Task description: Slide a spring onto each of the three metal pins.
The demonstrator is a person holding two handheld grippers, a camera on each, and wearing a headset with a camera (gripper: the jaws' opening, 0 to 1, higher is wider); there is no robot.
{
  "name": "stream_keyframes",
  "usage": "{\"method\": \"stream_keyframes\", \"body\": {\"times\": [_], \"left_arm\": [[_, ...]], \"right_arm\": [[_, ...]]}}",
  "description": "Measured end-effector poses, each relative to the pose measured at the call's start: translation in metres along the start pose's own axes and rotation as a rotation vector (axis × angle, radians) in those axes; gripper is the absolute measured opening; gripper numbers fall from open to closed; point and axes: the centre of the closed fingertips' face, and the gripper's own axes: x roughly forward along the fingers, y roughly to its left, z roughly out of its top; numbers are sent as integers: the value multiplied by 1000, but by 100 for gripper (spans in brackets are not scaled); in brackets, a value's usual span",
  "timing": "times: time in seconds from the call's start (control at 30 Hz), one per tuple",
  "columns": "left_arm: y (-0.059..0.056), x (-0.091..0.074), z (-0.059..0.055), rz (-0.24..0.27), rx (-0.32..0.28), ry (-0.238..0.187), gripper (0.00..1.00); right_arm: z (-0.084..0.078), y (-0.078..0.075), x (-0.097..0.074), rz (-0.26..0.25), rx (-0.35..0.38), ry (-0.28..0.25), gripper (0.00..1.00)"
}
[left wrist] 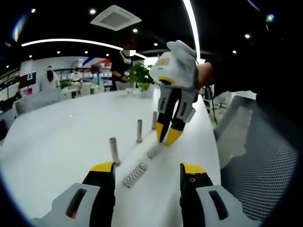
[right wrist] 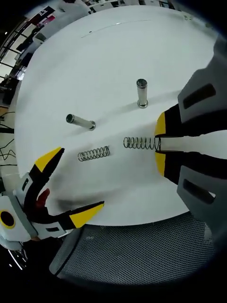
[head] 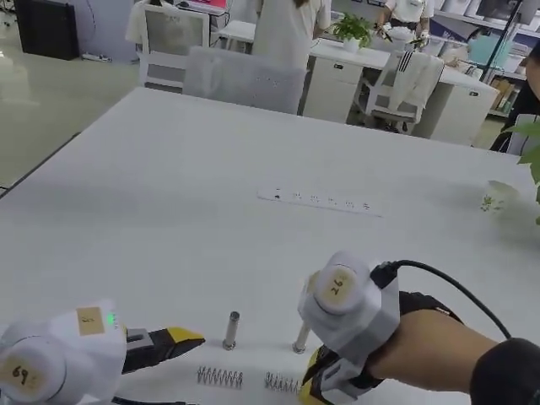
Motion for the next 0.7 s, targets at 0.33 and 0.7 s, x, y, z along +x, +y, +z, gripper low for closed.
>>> {"method": "stream_keyframes", "body": {"times": [0.33, 0.7], "left_arm": [[-13, 13, 3, -49, 37, 13, 43], [-28, 23, 9, -111, 103, 10, 33]], "right_arm": [[11, 13, -22, 28, -36, -23, 7], [26, 31, -32, 83, -83, -53, 7]]}}
